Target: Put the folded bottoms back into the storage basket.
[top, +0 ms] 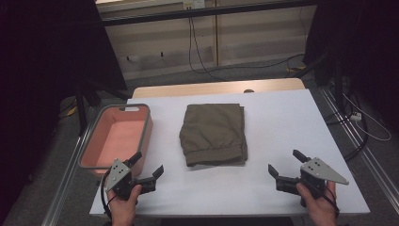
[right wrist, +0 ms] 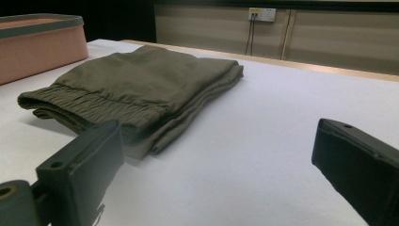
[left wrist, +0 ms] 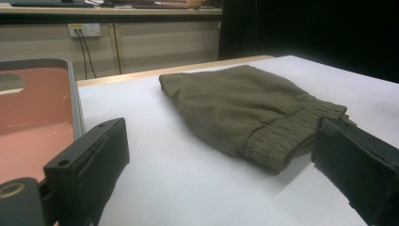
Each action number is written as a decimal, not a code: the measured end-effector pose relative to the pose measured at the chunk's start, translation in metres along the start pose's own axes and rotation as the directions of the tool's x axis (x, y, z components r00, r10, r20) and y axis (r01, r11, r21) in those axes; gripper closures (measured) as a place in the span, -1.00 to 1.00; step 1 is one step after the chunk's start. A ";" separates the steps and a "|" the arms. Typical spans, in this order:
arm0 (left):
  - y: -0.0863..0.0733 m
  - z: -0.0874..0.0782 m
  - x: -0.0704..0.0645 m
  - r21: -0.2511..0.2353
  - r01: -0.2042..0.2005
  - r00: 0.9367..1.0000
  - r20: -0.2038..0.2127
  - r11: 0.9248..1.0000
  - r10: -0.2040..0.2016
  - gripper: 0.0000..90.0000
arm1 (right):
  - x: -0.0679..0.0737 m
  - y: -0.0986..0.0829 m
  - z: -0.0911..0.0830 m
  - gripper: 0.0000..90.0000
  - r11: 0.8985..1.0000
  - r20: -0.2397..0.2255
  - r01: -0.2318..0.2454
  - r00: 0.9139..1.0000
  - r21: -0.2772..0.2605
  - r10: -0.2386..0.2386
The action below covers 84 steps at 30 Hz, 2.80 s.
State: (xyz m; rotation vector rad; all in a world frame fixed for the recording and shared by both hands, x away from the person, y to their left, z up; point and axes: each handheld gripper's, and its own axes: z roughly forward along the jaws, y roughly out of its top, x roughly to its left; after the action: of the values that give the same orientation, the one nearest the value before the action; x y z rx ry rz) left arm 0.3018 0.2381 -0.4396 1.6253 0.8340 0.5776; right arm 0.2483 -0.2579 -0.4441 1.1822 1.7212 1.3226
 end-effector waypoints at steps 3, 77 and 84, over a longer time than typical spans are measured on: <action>0.000 0.001 0.000 0.009 -0.012 1.000 0.002 1.000 0.012 -0.89 | 0.001 0.000 0.001 -0.95 1.000 -0.018 -0.001 1.000 0.002 0.001; -0.001 0.004 -0.005 0.039 -0.038 0.998 0.050 0.998 0.036 -0.89 | 0.095 0.065 0.159 -0.42 0.833 -0.532 0.456 0.811 0.313 -0.243; -0.001 0.003 -0.005 0.039 -0.033 0.998 0.052 0.999 0.031 -0.89 | 0.103 0.052 0.168 -0.17 0.782 -0.593 0.536 0.757 0.319 -0.277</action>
State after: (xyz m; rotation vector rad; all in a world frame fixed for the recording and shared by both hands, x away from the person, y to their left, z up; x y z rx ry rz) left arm 0.3009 0.2323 -0.4411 1.6855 0.7870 0.5431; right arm 0.3720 -0.0965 -0.4378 0.6001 2.6418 1.0052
